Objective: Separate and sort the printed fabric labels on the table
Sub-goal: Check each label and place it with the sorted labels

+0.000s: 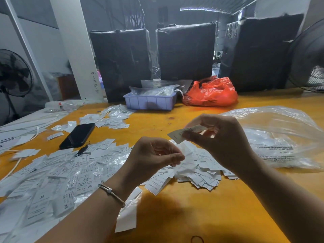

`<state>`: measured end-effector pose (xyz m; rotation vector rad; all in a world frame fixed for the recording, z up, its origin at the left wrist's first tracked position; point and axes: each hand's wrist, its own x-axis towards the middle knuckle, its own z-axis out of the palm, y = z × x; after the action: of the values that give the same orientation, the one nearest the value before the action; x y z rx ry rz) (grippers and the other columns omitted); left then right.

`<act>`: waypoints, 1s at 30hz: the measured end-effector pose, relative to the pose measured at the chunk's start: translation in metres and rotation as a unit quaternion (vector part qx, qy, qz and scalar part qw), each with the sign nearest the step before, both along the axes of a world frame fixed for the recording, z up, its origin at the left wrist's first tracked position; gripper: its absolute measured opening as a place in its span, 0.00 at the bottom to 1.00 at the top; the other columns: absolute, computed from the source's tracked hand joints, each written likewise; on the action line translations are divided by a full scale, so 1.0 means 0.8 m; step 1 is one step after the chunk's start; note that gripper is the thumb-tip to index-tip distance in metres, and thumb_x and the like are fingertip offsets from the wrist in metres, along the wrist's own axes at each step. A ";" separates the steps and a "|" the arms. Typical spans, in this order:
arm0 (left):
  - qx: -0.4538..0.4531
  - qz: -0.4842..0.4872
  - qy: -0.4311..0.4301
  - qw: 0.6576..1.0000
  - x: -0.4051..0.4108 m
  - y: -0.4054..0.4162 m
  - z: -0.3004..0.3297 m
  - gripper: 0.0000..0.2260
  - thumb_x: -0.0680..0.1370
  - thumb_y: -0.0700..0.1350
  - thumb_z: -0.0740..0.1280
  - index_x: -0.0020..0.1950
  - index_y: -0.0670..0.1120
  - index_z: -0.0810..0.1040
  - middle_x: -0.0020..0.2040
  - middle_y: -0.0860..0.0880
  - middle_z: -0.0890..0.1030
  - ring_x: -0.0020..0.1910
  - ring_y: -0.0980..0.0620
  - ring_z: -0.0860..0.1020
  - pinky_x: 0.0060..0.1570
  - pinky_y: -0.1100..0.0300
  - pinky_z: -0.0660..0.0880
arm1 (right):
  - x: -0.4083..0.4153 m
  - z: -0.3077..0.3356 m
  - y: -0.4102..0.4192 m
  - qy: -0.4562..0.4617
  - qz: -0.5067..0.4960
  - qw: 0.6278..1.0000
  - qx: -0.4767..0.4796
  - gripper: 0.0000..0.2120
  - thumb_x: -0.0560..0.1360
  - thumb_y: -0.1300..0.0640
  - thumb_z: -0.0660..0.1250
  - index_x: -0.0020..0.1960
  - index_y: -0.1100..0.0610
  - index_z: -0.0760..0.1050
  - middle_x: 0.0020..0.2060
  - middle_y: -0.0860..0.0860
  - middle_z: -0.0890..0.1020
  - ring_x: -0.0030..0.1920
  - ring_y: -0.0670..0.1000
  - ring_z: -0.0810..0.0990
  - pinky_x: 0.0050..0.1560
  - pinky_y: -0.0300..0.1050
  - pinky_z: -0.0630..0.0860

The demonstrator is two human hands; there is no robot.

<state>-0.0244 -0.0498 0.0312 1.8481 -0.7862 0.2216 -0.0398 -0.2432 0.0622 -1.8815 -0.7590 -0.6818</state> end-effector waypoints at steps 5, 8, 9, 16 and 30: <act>-0.009 -0.008 0.010 1.000 0.000 0.001 -0.001 0.10 0.69 0.45 0.74 0.45 0.40 0.85 0.37 0.45 0.85 0.35 0.48 0.83 0.38 0.64 0.78 | 0.005 -0.001 -0.006 0.022 -0.008 0.999 -0.026 0.03 0.69 0.62 0.75 0.40 0.56 0.83 0.34 0.46 0.84 0.35 0.44 0.82 0.34 0.46 0.78; -0.015 -0.012 0.023 1.000 0.000 0.002 -0.001 0.08 0.70 0.44 0.73 0.45 0.41 0.85 0.38 0.45 0.85 0.36 0.49 0.83 0.38 0.64 0.78 | 0.010 -0.001 -0.012 0.041 -0.008 0.999 -0.025 0.04 0.69 0.65 0.74 0.39 0.57 0.83 0.33 0.49 0.84 0.34 0.53 0.81 0.34 0.53 0.76; -0.017 -0.013 0.028 0.999 0.000 0.002 -0.001 0.08 0.69 0.44 0.73 0.46 0.42 0.85 0.38 0.45 0.86 0.36 0.49 0.84 0.38 0.65 0.78 | 0.011 -0.002 -0.013 0.045 -0.010 0.998 -0.036 0.05 0.69 0.66 0.73 0.39 0.57 0.83 0.33 0.50 0.83 0.34 0.55 0.80 0.34 0.54 0.76; -0.004 -0.022 0.052 0.998 0.001 0.000 -0.002 0.13 0.70 0.46 0.72 0.45 0.36 0.83 0.38 0.42 0.85 0.36 0.49 0.83 0.38 0.65 0.77 | 0.012 -0.002 -0.017 0.079 0.012 0.995 -0.063 0.09 0.68 0.70 0.71 0.37 0.58 0.82 0.31 0.54 0.81 0.33 0.58 0.77 0.33 0.53 0.72; 0.039 -0.002 0.066 0.997 0.004 0.001 -0.005 0.06 0.71 0.36 0.74 0.47 0.37 0.84 0.41 0.43 0.86 0.41 0.46 0.85 0.44 0.59 0.81 | 0.021 -0.014 -0.013 0.119 0.019 0.984 -0.128 0.04 0.69 0.68 0.71 0.42 0.60 0.82 0.34 0.54 0.82 0.36 0.59 0.79 0.37 0.59 0.77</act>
<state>-0.0211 -0.0488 0.0268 1.9130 -0.7154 0.0660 -0.0227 -0.2537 0.0512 -2.1284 -0.7525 -0.3367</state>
